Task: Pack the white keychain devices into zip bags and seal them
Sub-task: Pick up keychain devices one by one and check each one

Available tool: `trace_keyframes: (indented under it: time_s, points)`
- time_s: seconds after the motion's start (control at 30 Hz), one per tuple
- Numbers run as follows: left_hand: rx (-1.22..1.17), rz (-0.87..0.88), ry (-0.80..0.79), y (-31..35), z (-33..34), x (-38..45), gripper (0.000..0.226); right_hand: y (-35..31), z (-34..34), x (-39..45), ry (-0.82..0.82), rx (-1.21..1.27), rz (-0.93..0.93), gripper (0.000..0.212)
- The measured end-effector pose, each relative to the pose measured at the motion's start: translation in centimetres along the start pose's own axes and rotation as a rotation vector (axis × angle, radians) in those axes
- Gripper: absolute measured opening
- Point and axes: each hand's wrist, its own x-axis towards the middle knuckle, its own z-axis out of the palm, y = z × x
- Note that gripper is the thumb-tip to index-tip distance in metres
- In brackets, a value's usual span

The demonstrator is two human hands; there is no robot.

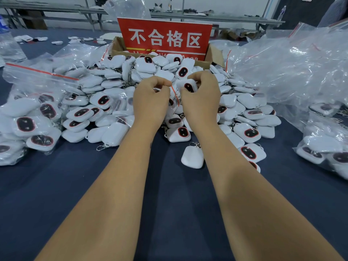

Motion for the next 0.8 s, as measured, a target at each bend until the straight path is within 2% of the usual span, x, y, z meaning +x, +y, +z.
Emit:
trace_keyframes:
  time_s: [0.17,0.33,0.53,0.63,0.7,0.8]
  points:
    - [0.011,-0.004,0.0,-0.06,0.04,-0.02,0.022,-0.19,-0.01,-0.25,0.004,0.107,0.006,0.021]
    - [0.015,0.0,-0.002,0.07,0.05,-0.03,0.022,-0.32,-0.07,-0.29,-0.006,0.086,-0.01,0.028]
    - [0.019,-0.005,-0.012,0.15,0.06,-0.09,0.022,-0.11,0.12,-0.07,-0.012,0.041,-0.01,0.012]
    - [0.02,-0.005,-0.012,0.16,0.05,-0.09,0.022,-0.08,0.24,-0.11,-0.061,0.065,0.025,0.017]
    - [0.019,-0.001,-0.008,0.08,0.14,-0.14,0.022,0.04,0.4,-0.23,-0.077,0.113,0.052,0.012]
    - [0.036,-0.001,-0.004,0.0,0.27,-0.26,0.021,0.01,0.57,-0.33,-0.096,0.184,0.09,0.026]
